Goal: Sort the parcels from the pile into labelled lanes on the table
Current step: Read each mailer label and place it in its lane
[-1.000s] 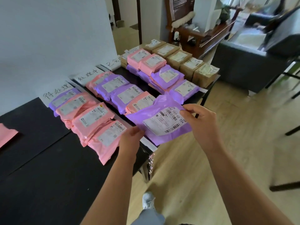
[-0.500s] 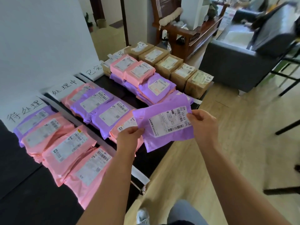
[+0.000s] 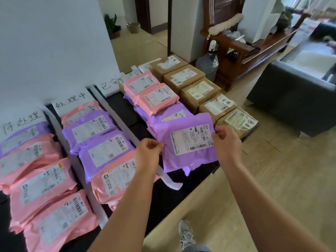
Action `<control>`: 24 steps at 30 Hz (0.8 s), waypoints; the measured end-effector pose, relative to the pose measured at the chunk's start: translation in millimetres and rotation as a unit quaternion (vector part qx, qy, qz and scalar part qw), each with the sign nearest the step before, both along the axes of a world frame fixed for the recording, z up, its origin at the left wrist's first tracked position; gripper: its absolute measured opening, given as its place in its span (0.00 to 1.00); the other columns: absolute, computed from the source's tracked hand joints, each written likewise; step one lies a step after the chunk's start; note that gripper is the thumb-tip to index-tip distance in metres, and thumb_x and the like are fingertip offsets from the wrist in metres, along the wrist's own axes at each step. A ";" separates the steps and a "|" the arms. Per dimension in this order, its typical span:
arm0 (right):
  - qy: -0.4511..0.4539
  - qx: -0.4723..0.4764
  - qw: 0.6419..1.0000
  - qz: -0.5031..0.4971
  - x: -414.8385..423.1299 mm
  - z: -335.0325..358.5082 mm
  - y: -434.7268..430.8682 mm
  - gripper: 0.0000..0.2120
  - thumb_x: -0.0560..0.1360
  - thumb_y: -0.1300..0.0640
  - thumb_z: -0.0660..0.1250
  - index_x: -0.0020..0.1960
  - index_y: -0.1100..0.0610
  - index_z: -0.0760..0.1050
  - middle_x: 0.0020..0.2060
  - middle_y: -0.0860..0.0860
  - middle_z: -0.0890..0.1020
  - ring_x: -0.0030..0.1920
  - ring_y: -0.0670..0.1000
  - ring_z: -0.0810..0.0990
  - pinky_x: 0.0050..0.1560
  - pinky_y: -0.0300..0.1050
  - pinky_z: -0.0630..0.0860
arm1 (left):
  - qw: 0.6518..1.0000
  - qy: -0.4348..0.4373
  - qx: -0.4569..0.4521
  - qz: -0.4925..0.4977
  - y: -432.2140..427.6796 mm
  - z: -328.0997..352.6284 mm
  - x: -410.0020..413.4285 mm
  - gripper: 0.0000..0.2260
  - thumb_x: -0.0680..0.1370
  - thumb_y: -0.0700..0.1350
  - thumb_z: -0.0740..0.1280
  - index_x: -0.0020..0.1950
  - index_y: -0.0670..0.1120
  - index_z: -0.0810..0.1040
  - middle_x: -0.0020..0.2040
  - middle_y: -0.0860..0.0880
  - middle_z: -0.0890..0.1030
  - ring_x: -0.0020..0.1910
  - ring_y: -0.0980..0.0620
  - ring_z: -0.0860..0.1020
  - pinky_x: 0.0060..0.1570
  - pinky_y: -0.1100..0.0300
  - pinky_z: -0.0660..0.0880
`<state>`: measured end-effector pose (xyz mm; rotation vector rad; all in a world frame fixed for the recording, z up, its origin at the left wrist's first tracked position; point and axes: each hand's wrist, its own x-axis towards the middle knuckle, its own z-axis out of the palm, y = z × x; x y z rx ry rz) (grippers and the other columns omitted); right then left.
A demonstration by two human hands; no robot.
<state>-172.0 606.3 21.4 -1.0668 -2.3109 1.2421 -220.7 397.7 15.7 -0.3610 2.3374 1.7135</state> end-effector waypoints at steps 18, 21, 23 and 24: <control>-0.141 0.114 0.951 0.250 -145.2 -45.5 56.2 0.19 0.79 0.56 0.65 0.70 0.49 0.71 0.60 0.50 0.79 0.62 0.54 0.75 0.71 0.58 0.61 | 0.996 -0.038 -0.079 0.035 59.3 -33.0 -76.9 0.09 0.79 0.41 0.67 0.59 0.47 0.80 0.57 0.50 0.82 0.49 0.52 0.78 0.46 0.63 0.70; -0.167 0.133 0.939 0.270 -144.3 -52.0 57.0 0.20 0.80 0.55 0.64 0.72 0.49 0.70 0.65 0.52 0.75 0.66 0.56 0.72 0.70 0.56 0.62 | 0.990 -0.028 -0.133 -0.026 60.7 -42.4 -74.0 0.19 0.79 0.41 0.65 0.70 0.47 0.74 0.65 0.49 0.78 0.55 0.50 0.78 0.48 0.63 0.71; -0.172 0.156 0.933 0.276 -140.5 -54.0 56.0 0.22 0.80 0.54 0.64 0.73 0.50 0.69 0.68 0.52 0.72 0.69 0.56 0.69 0.71 0.56 0.60 | 0.977 -0.010 -0.198 -0.073 63.0 -48.9 -70.1 0.22 0.78 0.41 0.66 0.73 0.48 0.72 0.67 0.46 0.75 0.62 0.46 0.75 0.56 0.59 0.71; -0.167 0.173 0.929 0.281 -137.4 -55.2 55.3 0.22 0.80 0.54 0.65 0.73 0.51 0.69 0.70 0.52 0.71 0.70 0.56 0.68 0.71 0.56 0.60 | 0.970 -0.005 -0.226 -0.093 64.3 -51.5 -67.2 0.23 0.78 0.41 0.67 0.74 0.48 0.71 0.68 0.45 0.73 0.65 0.45 0.73 0.60 0.57 0.70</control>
